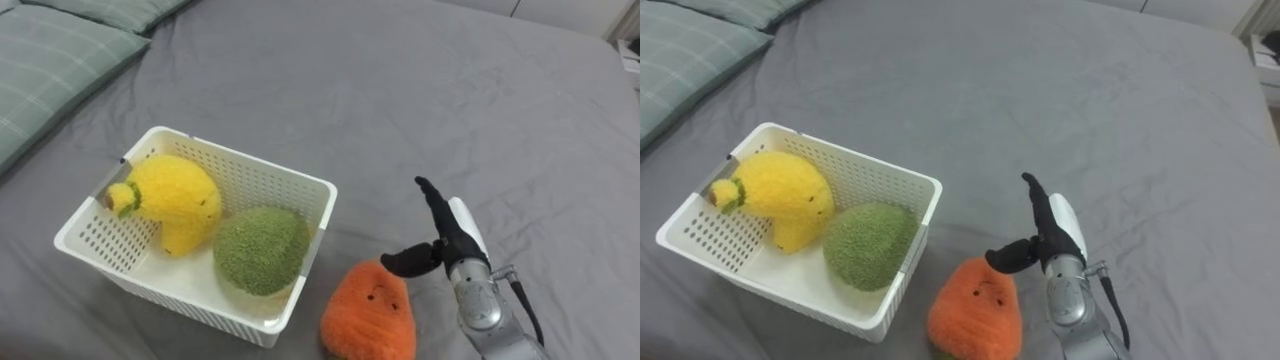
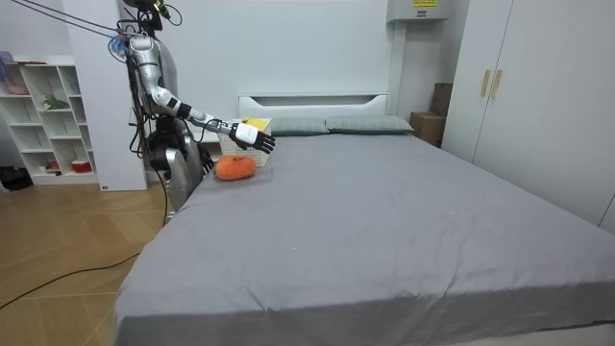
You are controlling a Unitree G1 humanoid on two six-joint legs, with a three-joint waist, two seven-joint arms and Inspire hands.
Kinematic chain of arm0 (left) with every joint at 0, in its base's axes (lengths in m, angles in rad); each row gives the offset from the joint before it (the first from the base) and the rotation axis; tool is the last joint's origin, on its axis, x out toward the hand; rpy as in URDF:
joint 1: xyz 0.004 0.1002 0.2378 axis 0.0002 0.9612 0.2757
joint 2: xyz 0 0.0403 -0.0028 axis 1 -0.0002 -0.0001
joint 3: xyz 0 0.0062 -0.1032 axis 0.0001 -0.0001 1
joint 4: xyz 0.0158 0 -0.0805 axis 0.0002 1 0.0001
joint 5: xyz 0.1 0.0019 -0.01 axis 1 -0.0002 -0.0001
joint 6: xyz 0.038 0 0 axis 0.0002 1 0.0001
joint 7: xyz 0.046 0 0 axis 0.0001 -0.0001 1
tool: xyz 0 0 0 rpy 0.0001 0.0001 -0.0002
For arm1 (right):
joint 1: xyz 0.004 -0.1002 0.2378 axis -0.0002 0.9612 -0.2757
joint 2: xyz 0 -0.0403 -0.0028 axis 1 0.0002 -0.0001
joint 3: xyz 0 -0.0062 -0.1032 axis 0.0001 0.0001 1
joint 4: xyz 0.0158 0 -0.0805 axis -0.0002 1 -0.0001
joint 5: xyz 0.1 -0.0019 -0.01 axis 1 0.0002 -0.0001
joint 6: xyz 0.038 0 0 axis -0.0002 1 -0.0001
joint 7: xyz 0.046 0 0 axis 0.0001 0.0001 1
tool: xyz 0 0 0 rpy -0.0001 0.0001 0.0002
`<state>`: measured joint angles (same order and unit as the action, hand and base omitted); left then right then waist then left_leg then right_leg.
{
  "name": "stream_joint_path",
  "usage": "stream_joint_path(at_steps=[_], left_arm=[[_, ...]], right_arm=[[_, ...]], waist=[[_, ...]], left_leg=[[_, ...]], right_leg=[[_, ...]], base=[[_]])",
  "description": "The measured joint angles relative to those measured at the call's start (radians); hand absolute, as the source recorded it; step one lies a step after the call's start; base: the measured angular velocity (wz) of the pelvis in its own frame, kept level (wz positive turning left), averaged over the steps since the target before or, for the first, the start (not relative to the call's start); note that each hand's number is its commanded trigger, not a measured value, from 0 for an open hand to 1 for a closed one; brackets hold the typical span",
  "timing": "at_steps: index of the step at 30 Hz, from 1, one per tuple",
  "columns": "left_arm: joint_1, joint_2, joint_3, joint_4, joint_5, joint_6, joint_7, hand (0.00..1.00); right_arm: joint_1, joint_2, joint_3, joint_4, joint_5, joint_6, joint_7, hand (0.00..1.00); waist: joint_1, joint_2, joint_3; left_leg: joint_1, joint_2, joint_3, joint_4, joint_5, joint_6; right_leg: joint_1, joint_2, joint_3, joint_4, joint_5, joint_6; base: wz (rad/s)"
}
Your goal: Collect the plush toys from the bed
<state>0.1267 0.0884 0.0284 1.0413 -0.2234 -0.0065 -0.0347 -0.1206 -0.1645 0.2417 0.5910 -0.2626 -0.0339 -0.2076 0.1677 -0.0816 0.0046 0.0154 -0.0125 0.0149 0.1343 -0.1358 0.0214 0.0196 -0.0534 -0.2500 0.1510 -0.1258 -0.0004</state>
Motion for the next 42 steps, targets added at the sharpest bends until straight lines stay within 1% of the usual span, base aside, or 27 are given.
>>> stream_joint_path(at_steps=[3,6,9,16,23,26,35,42], left_arm=[[0.000,-0.001,0.000,0.000,0.000,0.000,0.000,0.00],[0.000,-0.001,0.001,0.000,-0.001,-0.002,0.000,0.00],[0.000,0.000,0.002,0.000,-0.001,-0.005,0.000,0.00],[0.001,-0.002,0.005,-0.001,0.000,-0.008,0.000,0.00],[0.000,-0.002,0.006,-0.001,0.000,-0.008,0.000,0.00],[0.000,-0.001,0.005,-0.001,0.000,-0.008,0.000,0.00],[0.001,0.000,0.007,0.000,0.001,-0.008,-0.004,0.00],[0.001,0.002,0.009,0.000,0.001,-0.008,-0.008,0.00]], right_arm=[[0.002,0.000,0.000,0.026,0.001,-0.001,0.003,0.00],[0.003,0.001,0.000,0.038,0.007,-0.001,0.006,0.00],[0.009,0.001,0.000,0.040,0.018,-0.001,0.006,0.00],[0.022,0.001,0.000,0.040,0.018,-0.001,0.019,0.00],[0.022,0.014,0.000,0.092,0.025,-0.001,0.073,0.00],[0.021,0.020,0.001,0.142,0.027,0.000,0.095,0.00],[0.021,0.021,0.000,0.182,0.022,0.001,0.167,0.00],[0.021,0.021,0.000,0.201,0.020,0.002,0.231,0.00]], waist=[[0.000,0.000,0.0008],[0.000,0.001,0.0057],[0.000,-0.001,0.0067],[-0.002,-0.002,0.0062],[0.001,-0.004,0.0042],[0.003,-0.008,0.0015],[0.005,-0.011,-0.0005],[0.006,-0.013,0.0010]], left_leg=[[0.000,0.001,0.000,-0.001,0.000,0.000],[0.000,0.001,0.000,-0.001,-0.002,0.000],[0.000,0.001,0.000,-0.001,-0.004,0.000],[-0.003,0.000,-0.002,0.000,-0.005,0.000],[-0.004,0.000,-0.001,0.001,-0.005,0.000],[-0.004,0.000,-0.001,0.001,-0.005,0.000],[-0.005,0.000,0.002,0.001,-0.005,0.000],[-0.006,0.001,0.002,0.001,-0.006,0.001]], right_leg=[[0.000,0.001,-0.001,0.000,0.000,0.000],[0.000,0.001,-0.001,0.000,0.000,0.000],[0.000,0.001,0.000,0.000,0.000,0.000],[-0.001,0.001,0.000,-0.002,-0.001,0.001],[-0.002,0.001,0.000,-0.002,-0.001,0.001],[-0.002,0.001,0.001,-0.002,-0.001,0.001],[-0.001,0.001,0.003,-0.001,-0.001,0.001],[-0.003,0.001,0.004,-0.003,-0.001,0.001]], base=[[0.00],[0.00],[0.00],[0.00],[0.00],[0.00],[0.00],[0.00]])
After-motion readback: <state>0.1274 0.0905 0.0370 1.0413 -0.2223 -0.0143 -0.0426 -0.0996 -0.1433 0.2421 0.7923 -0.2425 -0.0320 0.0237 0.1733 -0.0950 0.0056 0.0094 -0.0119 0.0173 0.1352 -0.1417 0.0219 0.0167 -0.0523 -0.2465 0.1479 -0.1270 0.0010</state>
